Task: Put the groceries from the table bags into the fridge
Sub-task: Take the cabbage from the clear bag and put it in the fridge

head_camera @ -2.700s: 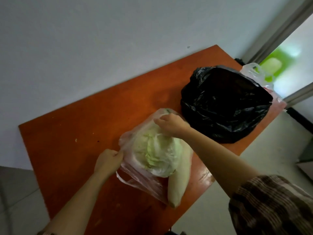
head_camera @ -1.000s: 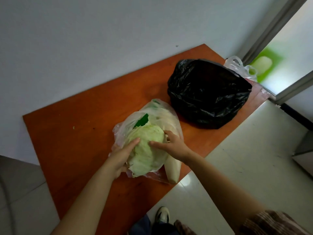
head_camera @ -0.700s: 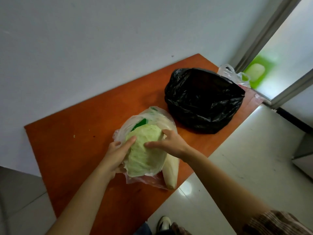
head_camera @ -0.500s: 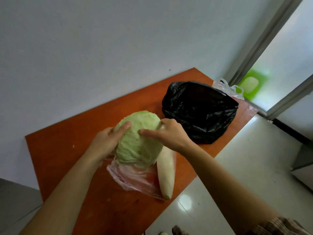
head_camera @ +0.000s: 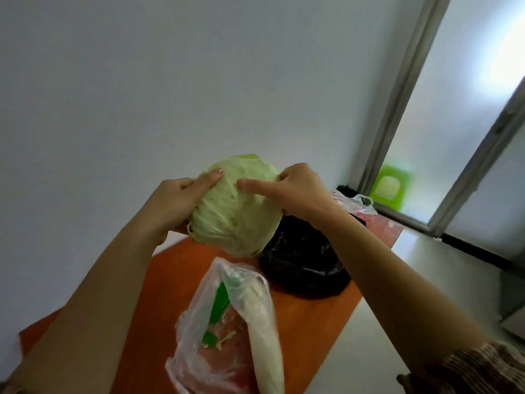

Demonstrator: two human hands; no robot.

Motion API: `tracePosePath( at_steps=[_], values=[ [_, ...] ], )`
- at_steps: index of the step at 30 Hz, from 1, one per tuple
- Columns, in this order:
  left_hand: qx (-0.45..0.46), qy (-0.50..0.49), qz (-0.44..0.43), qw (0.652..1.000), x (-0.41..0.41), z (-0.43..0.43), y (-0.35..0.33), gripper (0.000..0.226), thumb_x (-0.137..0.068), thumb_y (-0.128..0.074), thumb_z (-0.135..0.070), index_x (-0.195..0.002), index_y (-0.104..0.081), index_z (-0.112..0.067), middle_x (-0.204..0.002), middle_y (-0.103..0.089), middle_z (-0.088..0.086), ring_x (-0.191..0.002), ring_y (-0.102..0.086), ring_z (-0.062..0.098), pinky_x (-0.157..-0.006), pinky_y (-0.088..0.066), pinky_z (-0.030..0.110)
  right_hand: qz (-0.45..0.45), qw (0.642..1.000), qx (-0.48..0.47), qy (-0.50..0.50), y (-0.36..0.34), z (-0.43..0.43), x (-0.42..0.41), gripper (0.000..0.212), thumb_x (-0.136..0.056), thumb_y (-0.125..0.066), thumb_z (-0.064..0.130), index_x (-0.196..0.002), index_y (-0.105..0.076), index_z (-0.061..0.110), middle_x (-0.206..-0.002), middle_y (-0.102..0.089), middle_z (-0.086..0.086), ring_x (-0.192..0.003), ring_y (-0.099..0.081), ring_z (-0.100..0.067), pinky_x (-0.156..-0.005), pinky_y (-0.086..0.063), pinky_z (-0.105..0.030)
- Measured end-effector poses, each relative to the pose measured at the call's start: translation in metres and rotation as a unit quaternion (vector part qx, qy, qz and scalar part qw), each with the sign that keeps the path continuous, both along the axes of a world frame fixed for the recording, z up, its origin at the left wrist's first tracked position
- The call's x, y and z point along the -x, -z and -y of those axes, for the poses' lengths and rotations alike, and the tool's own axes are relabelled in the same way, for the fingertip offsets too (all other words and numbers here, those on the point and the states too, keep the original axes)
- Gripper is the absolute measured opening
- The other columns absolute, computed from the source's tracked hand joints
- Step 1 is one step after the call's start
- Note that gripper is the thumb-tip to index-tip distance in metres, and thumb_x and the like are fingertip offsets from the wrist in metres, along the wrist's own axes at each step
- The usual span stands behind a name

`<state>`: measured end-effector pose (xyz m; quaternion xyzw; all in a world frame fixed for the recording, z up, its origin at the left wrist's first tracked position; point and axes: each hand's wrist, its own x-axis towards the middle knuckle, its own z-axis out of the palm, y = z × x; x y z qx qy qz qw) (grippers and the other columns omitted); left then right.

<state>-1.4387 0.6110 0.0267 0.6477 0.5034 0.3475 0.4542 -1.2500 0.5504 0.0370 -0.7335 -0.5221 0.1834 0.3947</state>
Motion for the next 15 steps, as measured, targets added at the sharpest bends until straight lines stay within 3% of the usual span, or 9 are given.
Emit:
tracePosePath(
  at_steps=[2,5,8,11,15],
  values=[
    [-0.021,0.018,0.028,0.999,-0.025,0.002,-0.011,0.050,-0.077,-0.062,-0.062,-0.098,-0.071,-0.018,-0.080,-0.071,0.002,-0.050,-0.067,0.007,-0.040,-0.047,0.021,-0.007,1.000,-0.021,0.020,-0.010,0.008,-0.021,0.068,-0.050,-0.077,0.072,-0.072,-0.064,0.009,-0.071,-0.068,0.000,-0.069,-0.067,-0.018,-0.063,-0.054,-0.035],
    [-0.036,0.042,0.094,0.994,-0.073,0.015,-0.017,0.060,-0.069,-0.069,-0.063,-0.115,-0.067,-0.024,-0.097,-0.072,-0.001,-0.069,-0.071,0.012,-0.048,-0.052,0.024,-0.051,0.995,-0.072,0.047,-0.019,0.031,-0.060,0.063,-0.051,-0.083,0.061,-0.093,-0.069,0.017,-0.085,-0.072,0.003,-0.079,-0.070,-0.014,-0.075,-0.059,-0.035],
    [-0.053,0.068,0.160,0.983,-0.130,0.038,-0.018,0.078,-0.058,-0.074,-0.065,-0.126,-0.060,-0.030,-0.111,-0.068,-0.002,-0.089,-0.070,0.015,-0.061,-0.058,0.031,-0.070,0.988,-0.126,0.064,-0.025,0.068,-0.109,0.066,-0.054,-0.088,0.050,-0.107,-0.065,0.020,-0.091,-0.072,0.003,-0.082,-0.071,-0.013,-0.072,-0.059,-0.031],
    [-0.053,0.112,0.193,0.973,-0.199,0.068,-0.022,0.092,-0.056,-0.079,-0.064,-0.136,-0.050,-0.028,-0.127,-0.060,0.002,-0.100,-0.067,0.020,-0.069,-0.061,0.039,-0.079,0.978,-0.172,0.085,-0.032,0.117,-0.171,0.066,-0.052,-0.091,0.043,-0.109,-0.063,0.023,-0.094,-0.072,0.001,-0.083,-0.071,-0.012,-0.073,-0.060,-0.032],
    [-0.039,0.162,0.210,0.963,-0.304,0.129,-0.027,0.122,-0.048,-0.082,-0.064,-0.148,-0.029,-0.018,-0.140,-0.049,0.011,-0.110,-0.062,0.029,-0.081,-0.058,0.047,-0.066,0.968,-0.210,0.121,-0.035,0.200,-0.265,0.083,-0.043,-0.090,0.049,-0.116,-0.062,0.020,-0.100,-0.072,-0.005,-0.089,-0.071,-0.017,-0.077,-0.060,-0.040]
  ],
)
